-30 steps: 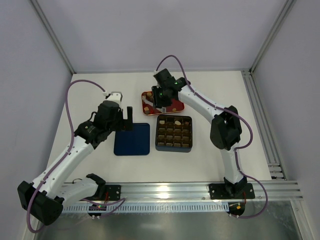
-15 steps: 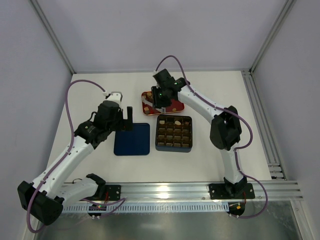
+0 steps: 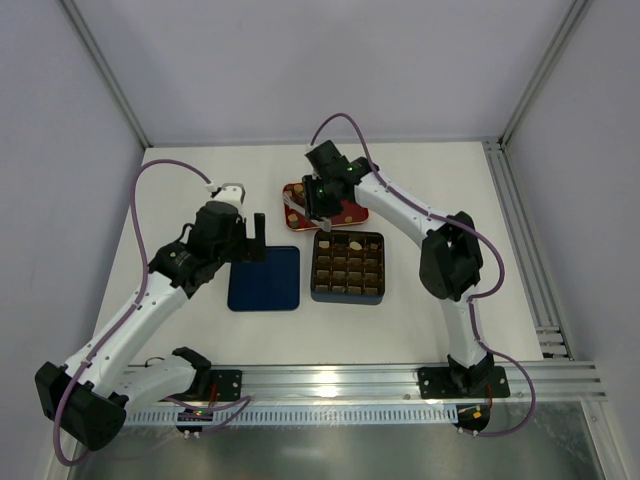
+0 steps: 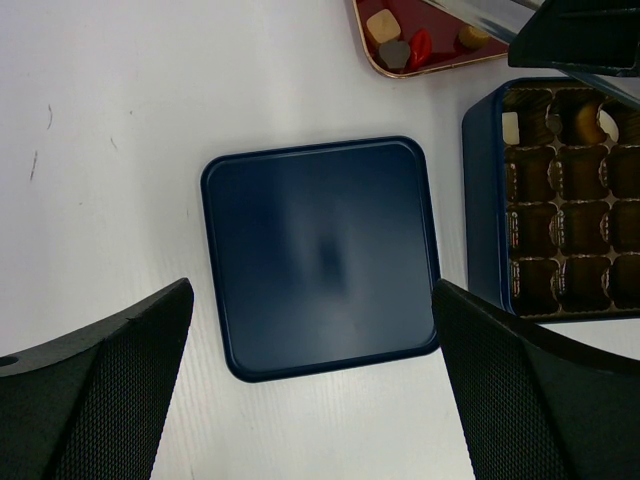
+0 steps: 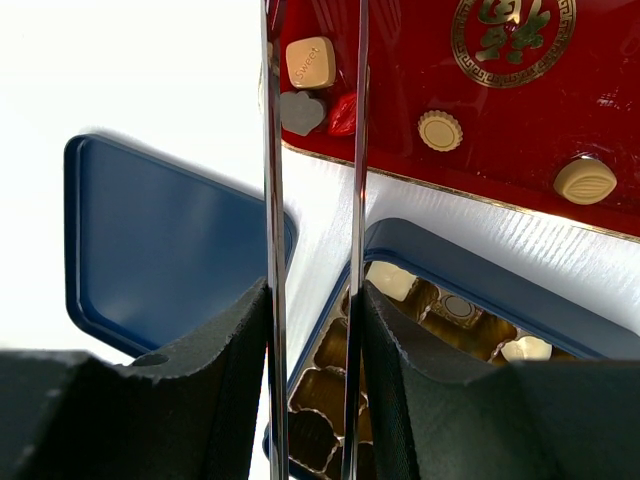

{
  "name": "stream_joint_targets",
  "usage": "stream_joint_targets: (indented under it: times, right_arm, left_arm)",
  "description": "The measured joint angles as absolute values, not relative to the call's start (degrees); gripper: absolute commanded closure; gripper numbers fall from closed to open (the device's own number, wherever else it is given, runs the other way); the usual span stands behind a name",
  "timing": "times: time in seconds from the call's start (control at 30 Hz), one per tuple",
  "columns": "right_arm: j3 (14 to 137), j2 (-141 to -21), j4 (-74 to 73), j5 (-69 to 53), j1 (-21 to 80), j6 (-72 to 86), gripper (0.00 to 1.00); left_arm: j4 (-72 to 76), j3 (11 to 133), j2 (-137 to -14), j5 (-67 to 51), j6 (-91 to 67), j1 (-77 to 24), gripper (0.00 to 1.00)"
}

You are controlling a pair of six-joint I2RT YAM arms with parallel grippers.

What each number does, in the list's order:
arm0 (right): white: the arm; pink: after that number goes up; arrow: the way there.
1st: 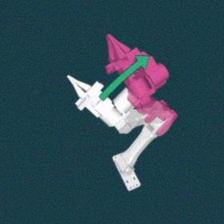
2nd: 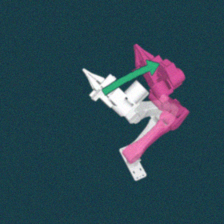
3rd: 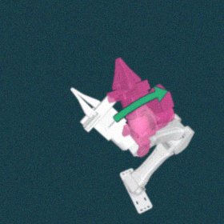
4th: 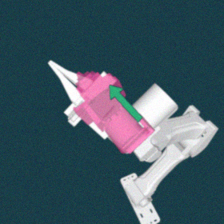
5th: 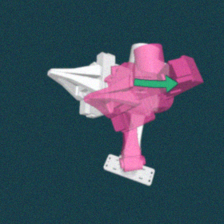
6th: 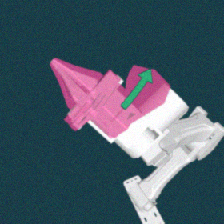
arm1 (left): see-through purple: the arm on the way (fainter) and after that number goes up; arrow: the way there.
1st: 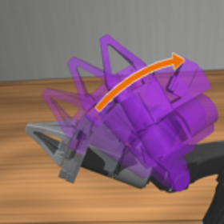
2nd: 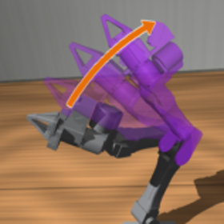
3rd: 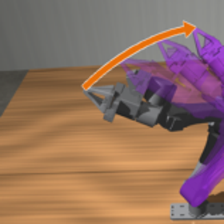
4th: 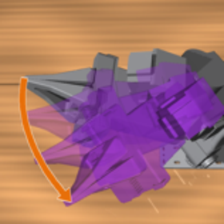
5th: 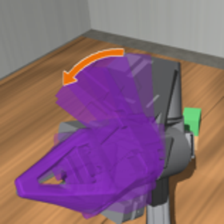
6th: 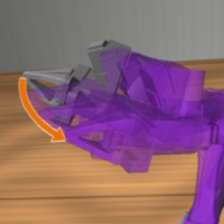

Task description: Pack the chocolate

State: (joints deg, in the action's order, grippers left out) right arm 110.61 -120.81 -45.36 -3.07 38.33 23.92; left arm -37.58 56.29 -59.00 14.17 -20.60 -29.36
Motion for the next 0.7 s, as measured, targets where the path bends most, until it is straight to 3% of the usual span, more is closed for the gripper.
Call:
stream_joint_targets:
  times: [0.7]
  right_arm:
    - [107.04,-120.81,-45.43,-0.23,38.52,22.63,0.59]
  left_arm:
    - [-37.58,56.29,-59.0,13.85,-20.6,-29.36,0.0]
